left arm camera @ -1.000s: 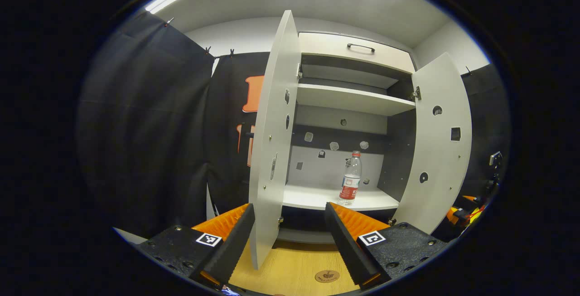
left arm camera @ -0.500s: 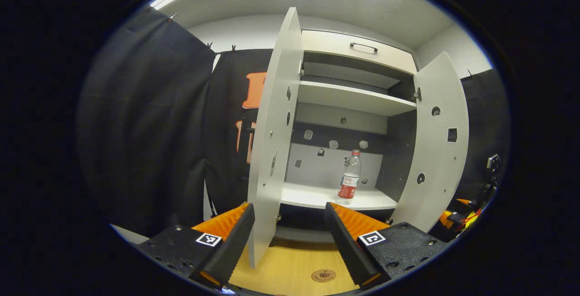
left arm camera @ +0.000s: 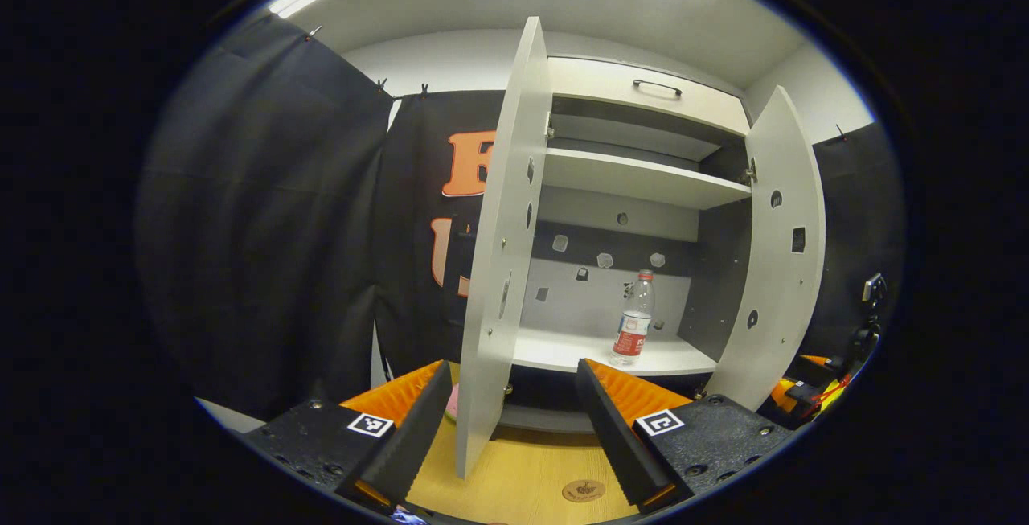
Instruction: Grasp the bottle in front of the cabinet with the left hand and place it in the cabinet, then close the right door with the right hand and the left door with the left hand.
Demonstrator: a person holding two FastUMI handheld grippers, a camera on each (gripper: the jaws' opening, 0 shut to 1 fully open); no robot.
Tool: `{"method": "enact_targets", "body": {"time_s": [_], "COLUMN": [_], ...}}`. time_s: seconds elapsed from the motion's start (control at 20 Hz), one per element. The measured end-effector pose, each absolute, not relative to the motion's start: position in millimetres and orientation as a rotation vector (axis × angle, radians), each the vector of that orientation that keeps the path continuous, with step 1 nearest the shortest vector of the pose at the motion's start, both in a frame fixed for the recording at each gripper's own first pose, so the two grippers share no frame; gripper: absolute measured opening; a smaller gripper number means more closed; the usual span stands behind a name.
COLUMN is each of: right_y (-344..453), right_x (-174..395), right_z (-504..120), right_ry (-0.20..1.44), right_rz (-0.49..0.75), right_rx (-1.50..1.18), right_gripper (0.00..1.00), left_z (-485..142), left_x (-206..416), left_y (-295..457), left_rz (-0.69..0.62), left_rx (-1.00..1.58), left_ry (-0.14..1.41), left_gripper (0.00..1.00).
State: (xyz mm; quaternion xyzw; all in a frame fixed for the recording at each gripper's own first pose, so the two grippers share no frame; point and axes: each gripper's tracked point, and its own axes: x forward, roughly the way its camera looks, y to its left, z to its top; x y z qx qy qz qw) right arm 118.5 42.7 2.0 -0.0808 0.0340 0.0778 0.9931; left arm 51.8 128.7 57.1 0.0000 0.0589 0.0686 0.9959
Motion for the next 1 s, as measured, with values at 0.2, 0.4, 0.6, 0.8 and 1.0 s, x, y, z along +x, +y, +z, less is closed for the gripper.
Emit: {"method": "enact_targets", "body": {"time_s": [0.2,0.4,0.6,0.8,1.0], "right_y": [57,69,81,91,112], "right_x": [123,127,133,151,179], "right_z": [-1,-3,-4,-6,-2], "right_ry": [0.059,0.05,0.04,0.026,0.007], "right_rz": [0.193,0.219,0.249,0.25,0.273], "right_rx": [-0.162,-0.165,-0.161,-0.148,-0.148], "right_gripper": [0.96,0.96,0.96,0.96,0.96], "left_z": [58,57,55,54,54], "left_x": [52,52,52,51,47], "left_y": [133,138,143,155,167], "left_rz": [0.147,0.16,0.173,0.193,0.22], "left_rx": [-0.005,-0.001,-0.013,-0.023,-0.026], "left_ry": [0.117,0.116,0.119,0.12,0.119], "left_gripper": [0.95,0.95,0.95,0.95,0.95]}}
